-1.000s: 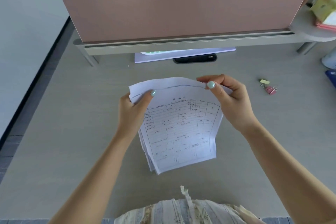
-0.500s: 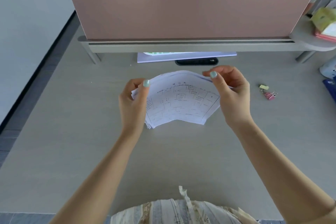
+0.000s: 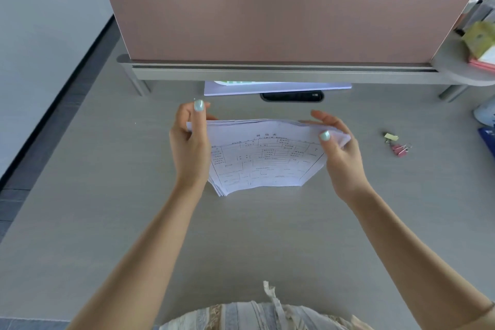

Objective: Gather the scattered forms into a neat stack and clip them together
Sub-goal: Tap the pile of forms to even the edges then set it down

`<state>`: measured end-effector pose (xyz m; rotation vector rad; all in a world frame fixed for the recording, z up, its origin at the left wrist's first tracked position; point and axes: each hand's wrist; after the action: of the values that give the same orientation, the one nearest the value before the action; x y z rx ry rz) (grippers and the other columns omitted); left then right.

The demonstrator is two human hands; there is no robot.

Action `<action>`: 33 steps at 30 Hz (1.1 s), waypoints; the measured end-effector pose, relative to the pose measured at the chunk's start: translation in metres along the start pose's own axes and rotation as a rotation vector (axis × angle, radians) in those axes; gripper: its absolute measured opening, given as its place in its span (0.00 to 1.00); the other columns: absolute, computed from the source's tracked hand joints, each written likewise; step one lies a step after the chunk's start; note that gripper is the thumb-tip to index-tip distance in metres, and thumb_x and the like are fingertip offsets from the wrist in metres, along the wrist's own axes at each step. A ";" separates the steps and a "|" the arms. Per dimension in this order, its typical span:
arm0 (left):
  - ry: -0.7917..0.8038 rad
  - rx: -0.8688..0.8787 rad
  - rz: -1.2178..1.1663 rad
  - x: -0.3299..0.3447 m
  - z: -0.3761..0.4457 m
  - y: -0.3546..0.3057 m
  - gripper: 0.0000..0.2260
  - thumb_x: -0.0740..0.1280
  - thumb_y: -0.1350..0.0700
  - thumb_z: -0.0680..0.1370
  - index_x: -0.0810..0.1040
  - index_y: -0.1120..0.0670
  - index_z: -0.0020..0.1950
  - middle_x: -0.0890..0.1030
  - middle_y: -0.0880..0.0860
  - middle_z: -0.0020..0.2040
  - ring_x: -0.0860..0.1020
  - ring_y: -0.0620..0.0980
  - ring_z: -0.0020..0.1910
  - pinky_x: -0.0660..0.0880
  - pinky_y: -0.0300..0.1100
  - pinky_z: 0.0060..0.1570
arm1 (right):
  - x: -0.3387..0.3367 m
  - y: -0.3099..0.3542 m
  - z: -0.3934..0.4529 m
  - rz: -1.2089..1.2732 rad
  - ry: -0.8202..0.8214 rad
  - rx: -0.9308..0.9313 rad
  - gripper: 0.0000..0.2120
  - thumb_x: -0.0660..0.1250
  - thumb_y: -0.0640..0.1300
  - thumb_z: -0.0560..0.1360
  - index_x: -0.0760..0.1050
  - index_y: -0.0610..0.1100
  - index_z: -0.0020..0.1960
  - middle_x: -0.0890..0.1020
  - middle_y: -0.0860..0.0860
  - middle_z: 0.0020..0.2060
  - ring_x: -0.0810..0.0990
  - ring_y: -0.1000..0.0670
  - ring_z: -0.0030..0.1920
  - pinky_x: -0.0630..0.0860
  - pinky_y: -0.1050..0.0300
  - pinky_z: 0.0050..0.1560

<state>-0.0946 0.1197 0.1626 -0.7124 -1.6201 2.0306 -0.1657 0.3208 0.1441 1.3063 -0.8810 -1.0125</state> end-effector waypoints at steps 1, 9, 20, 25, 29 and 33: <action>0.077 0.034 0.005 -0.002 0.000 0.004 0.20 0.55 0.35 0.72 0.75 0.48 0.48 0.76 0.45 0.36 0.71 0.41 0.33 0.67 0.32 0.34 | 0.000 -0.006 -0.001 0.001 0.035 0.032 0.20 0.68 0.62 0.63 0.76 0.58 0.52 0.82 0.60 0.50 0.80 0.52 0.54 0.75 0.58 0.55; 0.364 -0.220 -0.133 -0.004 -0.002 0.026 0.06 0.71 0.55 0.73 0.79 0.44 0.46 0.84 0.36 0.39 0.81 0.34 0.43 0.76 0.33 0.44 | 0.002 -0.006 0.005 0.071 0.076 0.204 0.06 0.70 0.48 0.66 0.83 0.49 0.41 0.85 0.52 0.43 0.83 0.52 0.48 0.78 0.52 0.54; 0.570 -0.189 -0.125 -0.011 0.017 0.018 0.03 0.71 0.48 0.66 0.84 0.42 0.38 0.85 0.37 0.36 0.82 0.35 0.40 0.77 0.31 0.40 | -0.011 0.002 0.015 0.011 0.191 0.082 0.15 0.70 0.53 0.66 0.80 0.49 0.51 0.85 0.54 0.48 0.82 0.51 0.53 0.77 0.56 0.55; 0.606 -0.272 -0.027 -0.008 0.003 0.044 0.10 0.68 0.59 0.74 0.79 0.44 0.49 0.84 0.33 0.41 0.81 0.32 0.44 0.75 0.27 0.40 | -0.007 -0.016 0.013 0.018 0.182 0.181 0.09 0.70 0.42 0.72 0.80 0.53 0.50 0.85 0.57 0.46 0.82 0.56 0.52 0.76 0.58 0.53; 0.566 -0.264 -0.047 -0.007 -0.008 0.050 0.11 0.70 0.61 0.73 0.78 0.44 0.49 0.84 0.33 0.41 0.81 0.31 0.44 0.75 0.26 0.40 | -0.004 -0.017 0.008 0.086 0.094 0.171 0.07 0.71 0.46 0.68 0.82 0.57 0.43 0.85 0.58 0.43 0.82 0.54 0.50 0.78 0.54 0.55; 0.578 -0.258 -0.045 -0.011 -0.006 0.048 0.12 0.72 0.60 0.72 0.78 0.45 0.49 0.84 0.33 0.41 0.81 0.31 0.43 0.75 0.27 0.40 | -0.009 -0.015 0.007 0.105 0.123 0.180 0.05 0.72 0.46 0.68 0.82 0.54 0.43 0.85 0.57 0.44 0.83 0.54 0.50 0.78 0.56 0.53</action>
<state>-0.0832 0.1068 0.1163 -1.2082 -1.5280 1.4058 -0.1767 0.3266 0.1299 1.4414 -0.9522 -0.7763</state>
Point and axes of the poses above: each hand's wrist, its own z-axis towards the middle knuckle, its own x-axis out of the palm, y = z × x
